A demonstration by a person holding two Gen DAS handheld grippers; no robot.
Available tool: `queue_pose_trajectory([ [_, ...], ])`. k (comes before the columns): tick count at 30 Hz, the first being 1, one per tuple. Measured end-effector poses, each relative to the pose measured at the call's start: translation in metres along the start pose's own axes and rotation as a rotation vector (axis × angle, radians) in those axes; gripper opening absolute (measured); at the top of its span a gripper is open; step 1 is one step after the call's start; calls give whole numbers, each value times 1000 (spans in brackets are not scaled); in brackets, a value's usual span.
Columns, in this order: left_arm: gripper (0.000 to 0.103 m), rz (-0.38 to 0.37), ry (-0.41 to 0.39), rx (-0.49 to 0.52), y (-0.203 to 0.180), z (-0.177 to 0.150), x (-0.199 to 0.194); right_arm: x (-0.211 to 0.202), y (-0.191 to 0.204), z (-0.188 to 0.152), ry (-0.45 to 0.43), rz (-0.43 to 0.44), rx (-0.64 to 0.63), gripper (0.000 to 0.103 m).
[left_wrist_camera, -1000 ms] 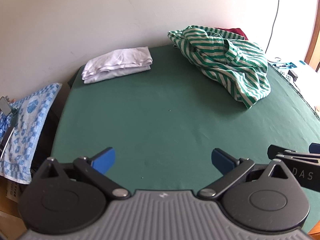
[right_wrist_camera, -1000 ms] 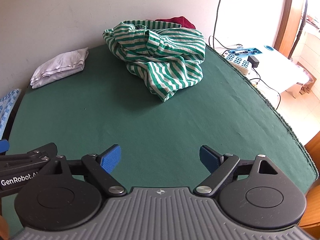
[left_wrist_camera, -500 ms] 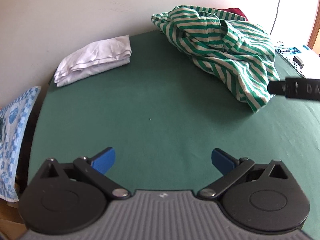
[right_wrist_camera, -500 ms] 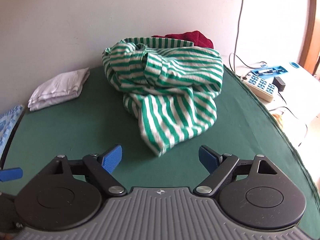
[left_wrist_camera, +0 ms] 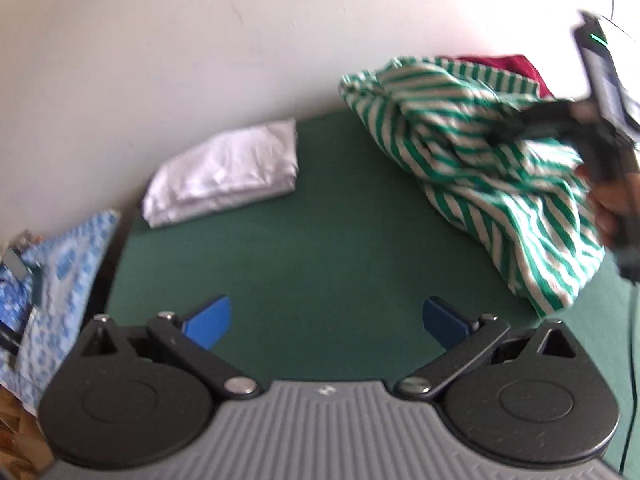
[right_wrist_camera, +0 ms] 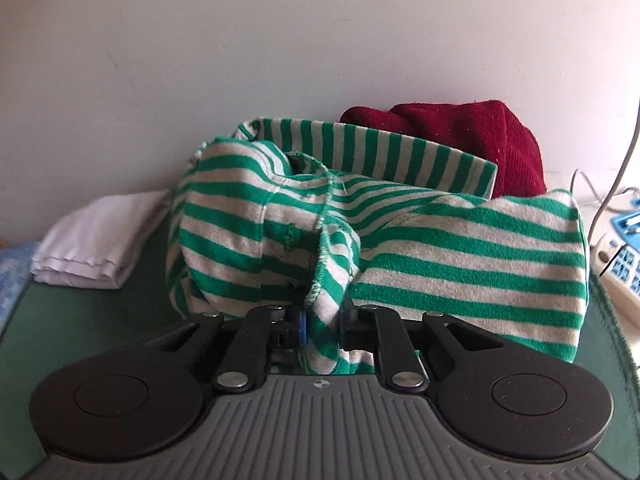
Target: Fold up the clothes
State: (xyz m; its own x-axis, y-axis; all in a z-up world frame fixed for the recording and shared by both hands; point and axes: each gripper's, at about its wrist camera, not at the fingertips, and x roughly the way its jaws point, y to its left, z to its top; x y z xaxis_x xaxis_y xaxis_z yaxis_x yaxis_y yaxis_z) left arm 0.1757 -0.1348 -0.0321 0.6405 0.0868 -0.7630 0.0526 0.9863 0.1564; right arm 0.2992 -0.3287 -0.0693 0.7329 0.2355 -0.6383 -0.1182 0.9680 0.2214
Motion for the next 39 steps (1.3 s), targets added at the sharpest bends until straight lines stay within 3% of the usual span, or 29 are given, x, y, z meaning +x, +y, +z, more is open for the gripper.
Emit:
queue_pose_trajectory([
  [5, 102, -7, -45, -2, -4, 42, 13, -63, -10, -48, 28, 52, -150, 6],
  [9, 102, -98, -16, 16, -32, 79, 51, -103, -26, -79, 84, 98, -116, 5],
  [10, 102, -114, 0, 30, -42, 86, 62, -110, -29, -87, 105, 98, -109, 0],
  [13, 102, -68, 36, 77, -71, 102, 97, -130, -38, -106, 130, 90, -87, 0],
  [15, 102, -46, 78, 79, -83, 107, 120, -141, -43, -112, 119, 79, -85, 11],
  [16, 102, -32, 98, 83, -89, 106, 129, -145, -48, -113, 115, 70, -70, 22],
  [17, 100, -17, 111, 87, -94, 104, 136, -148, -51, -111, 94, 59, -42, 36],
  [18, 95, -1, 124, 91, -99, 102, 142, -150, -54, -110, 72, 49, -14, 42],
  [19, 83, -3, 125, 90, -102, 100, 142, -152, -58, -107, 47, 38, 4, 50],
  [20, 60, -22, 115, 82, -103, 98, 138, -153, -60, -102, 24, 24, 13, 56],
  [21, 50, -26, 105, 78, -103, 96, 132, -154, -62, -97, 2, 10, 21, 59],
  [22, 25, -18, 94, 77, -102, 94, 124, -156, -63, -93, -21, 1, 27, 66],
  [23, 13, -10, 84, 76, -102, 93, 117, -156, -65, -89, -49, 1, 36, 75],
  [26, 13, -4, 40, 56, -85, 83, 92, -154, -64, -75, -131, 30, 57, 76],
  [30, 8, 28, 5, 5, -44, 67, 57, -135, -45, -53, -161, 35, -27, 72],
  [31, 0, 67, 0, 2, -36, 61, 50, -130, -40, -48, -168, 37, -48, 72],
  [33, 0, 162, -18, 3, -22, 48, 37, -114, -31, -36, -170, 43, -76, 72],
  [35, 0, 147, -17, -36, -5, 36, 25, -94, -20, -24, -159, 52, -90, 72],
  [39, 3, 135, -25, -48, 1, 20, 10, -37, -11, -1, -110, -53, -44, 72],
])
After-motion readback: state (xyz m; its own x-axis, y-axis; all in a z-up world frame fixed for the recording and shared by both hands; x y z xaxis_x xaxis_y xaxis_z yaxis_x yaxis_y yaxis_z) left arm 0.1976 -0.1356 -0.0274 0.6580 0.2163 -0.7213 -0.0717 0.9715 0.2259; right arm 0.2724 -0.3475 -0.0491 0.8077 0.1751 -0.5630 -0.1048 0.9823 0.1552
